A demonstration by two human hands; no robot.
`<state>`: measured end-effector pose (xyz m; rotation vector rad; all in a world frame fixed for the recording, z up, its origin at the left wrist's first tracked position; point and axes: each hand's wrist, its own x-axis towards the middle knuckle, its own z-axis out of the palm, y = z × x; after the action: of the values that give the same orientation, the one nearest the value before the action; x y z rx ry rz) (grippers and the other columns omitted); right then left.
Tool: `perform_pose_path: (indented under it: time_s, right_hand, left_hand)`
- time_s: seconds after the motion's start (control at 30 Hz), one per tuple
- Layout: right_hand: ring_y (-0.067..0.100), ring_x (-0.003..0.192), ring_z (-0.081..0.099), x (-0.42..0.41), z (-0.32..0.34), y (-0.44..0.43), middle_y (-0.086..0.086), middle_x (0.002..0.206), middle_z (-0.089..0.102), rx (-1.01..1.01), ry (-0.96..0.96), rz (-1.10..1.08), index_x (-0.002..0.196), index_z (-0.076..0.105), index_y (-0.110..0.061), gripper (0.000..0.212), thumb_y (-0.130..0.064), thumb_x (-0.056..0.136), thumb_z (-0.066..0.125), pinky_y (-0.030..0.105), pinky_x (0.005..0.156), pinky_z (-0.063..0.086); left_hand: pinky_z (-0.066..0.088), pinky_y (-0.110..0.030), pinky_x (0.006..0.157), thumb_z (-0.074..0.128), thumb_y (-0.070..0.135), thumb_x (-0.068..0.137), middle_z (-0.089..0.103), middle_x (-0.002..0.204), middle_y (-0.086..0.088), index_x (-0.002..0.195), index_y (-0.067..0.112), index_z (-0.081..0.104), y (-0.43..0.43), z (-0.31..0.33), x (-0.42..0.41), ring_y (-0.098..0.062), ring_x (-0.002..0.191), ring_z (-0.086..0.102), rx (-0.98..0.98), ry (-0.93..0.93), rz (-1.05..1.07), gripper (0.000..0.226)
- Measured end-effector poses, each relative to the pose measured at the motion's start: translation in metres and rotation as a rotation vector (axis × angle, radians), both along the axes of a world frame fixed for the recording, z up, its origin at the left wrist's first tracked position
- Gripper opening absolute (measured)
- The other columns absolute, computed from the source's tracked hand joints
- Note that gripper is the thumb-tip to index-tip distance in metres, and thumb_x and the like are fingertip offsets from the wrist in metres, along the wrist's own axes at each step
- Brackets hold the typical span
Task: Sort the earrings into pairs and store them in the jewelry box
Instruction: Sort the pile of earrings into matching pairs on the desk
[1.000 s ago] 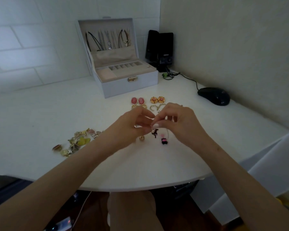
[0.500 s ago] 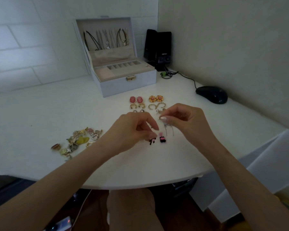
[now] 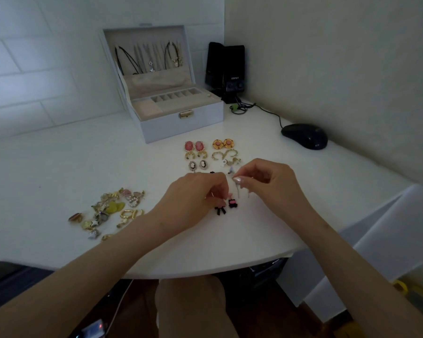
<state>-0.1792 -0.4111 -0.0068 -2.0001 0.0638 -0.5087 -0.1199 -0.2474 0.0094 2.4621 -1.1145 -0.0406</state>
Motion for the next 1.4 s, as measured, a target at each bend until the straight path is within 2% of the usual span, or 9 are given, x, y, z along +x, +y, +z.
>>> perform_pose_path:
  time_s: [0.13,0.2,0.27,0.43,0.63,0.83,0.97,1.1,1.4]
  right_hand:
    - [0.008,0.061,0.056,0.0,-0.003,0.0,-0.019,0.065,0.065,-0.018,0.012,-0.002,0.075,0.069,-0.023,0.008,-0.016,0.079,0.07,0.023,0.063,0.048]
    - [-0.001,0.059,0.051,0.0,-0.003,0.001,-0.017,0.065,0.063,-0.061,0.022,-0.006,0.073,0.069,-0.024,0.01,-0.015,0.078,0.071,0.01,0.058,0.041]
    - [-0.003,0.061,0.049,0.002,-0.004,0.002,-0.014,0.071,0.062,-0.156,0.035,-0.015,0.073,0.069,-0.025,0.01,-0.016,0.077,0.072,0.008,0.06,0.038]
    - [-0.005,0.064,0.049,0.005,-0.006,0.004,-0.009,0.075,0.061,-0.265,0.035,-0.037,0.077,0.072,-0.022,0.006,-0.016,0.079,0.07,0.009,0.063,0.036]
    - [-0.008,0.064,0.051,0.005,-0.003,0.006,-0.017,0.07,0.058,-0.216,-0.005,-0.038,0.074,0.068,-0.023,0.012,-0.013,0.08,0.07,0.007,0.063,0.038]
    - [-0.007,0.065,0.052,0.006,-0.003,0.008,-0.012,0.075,0.064,-0.172,0.001,-0.041,0.078,0.07,-0.019,0.005,-0.015,0.081,0.069,0.006,0.062,0.038]
    - [-0.007,0.063,0.051,0.008,-0.001,0.014,-0.012,0.075,0.064,-0.13,0.009,-0.039,0.082,0.071,-0.018,0.003,-0.016,0.081,0.069,0.007,0.06,0.039]
    - [-0.004,0.062,0.051,0.013,0.003,0.026,-0.013,0.074,0.064,-0.122,0.007,-0.011,0.08,0.072,-0.02,0.003,-0.018,0.081,0.069,0.007,0.059,0.039]
    - [-0.003,0.065,0.051,0.033,0.01,0.074,-0.015,0.074,0.06,-0.228,0.004,0.155,0.082,0.073,-0.023,0.006,-0.019,0.08,0.069,0.011,0.062,0.039]
  left_hand:
    - [0.045,-0.026,0.074,0.062,0.018,0.085,0.062,0.084,0.014,0.083,0.025,0.059,-0.001,-0.003,0.003,-0.007,0.084,0.054,-0.008,-0.057,-0.007,0.008]
    - [0.045,-0.027,0.075,0.062,0.019,0.086,0.062,0.086,0.013,0.084,0.024,0.058,-0.001,-0.003,0.004,-0.008,0.086,0.053,-0.01,-0.068,-0.007,0.007]
    - [0.045,-0.027,0.075,0.062,0.021,0.086,0.062,0.087,0.012,0.085,0.024,0.056,-0.002,-0.003,0.005,-0.008,0.087,0.053,-0.01,-0.078,-0.003,0.007]
    - [0.044,-0.027,0.075,0.063,0.024,0.085,0.061,0.089,0.01,0.083,0.024,0.053,-0.004,-0.006,0.008,-0.01,0.088,0.051,-0.021,-0.106,0.013,0.01]
    - [0.04,-0.022,0.071,0.064,0.023,0.084,0.06,0.089,0.008,0.085,0.021,0.056,-0.004,-0.012,0.011,-0.009,0.086,0.049,-0.05,-0.098,0.003,0.008]
    - [0.039,-0.021,0.068,0.063,0.03,0.085,0.057,0.089,0.012,0.092,0.023,0.057,-0.003,-0.011,0.012,-0.008,0.086,0.049,-0.033,-0.141,0.004,0.012]
    - [0.033,-0.014,0.066,0.064,0.03,0.084,0.055,0.093,0.013,0.099,0.023,0.056,0.005,-0.009,0.012,-0.008,0.086,0.047,-0.06,-0.193,0.024,0.018]
    - [0.039,-0.023,0.07,0.063,0.029,0.085,0.05,0.09,0.017,0.103,0.023,0.051,0.026,-0.006,0.015,-0.006,0.082,0.047,-0.126,-0.2,0.08,0.023]
    - [0.042,-0.021,0.066,0.061,0.028,0.085,0.054,0.081,0.02,0.095,0.028,0.054,0.084,0.009,0.025,-0.002,0.078,0.052,-0.151,-0.236,0.274,0.012]
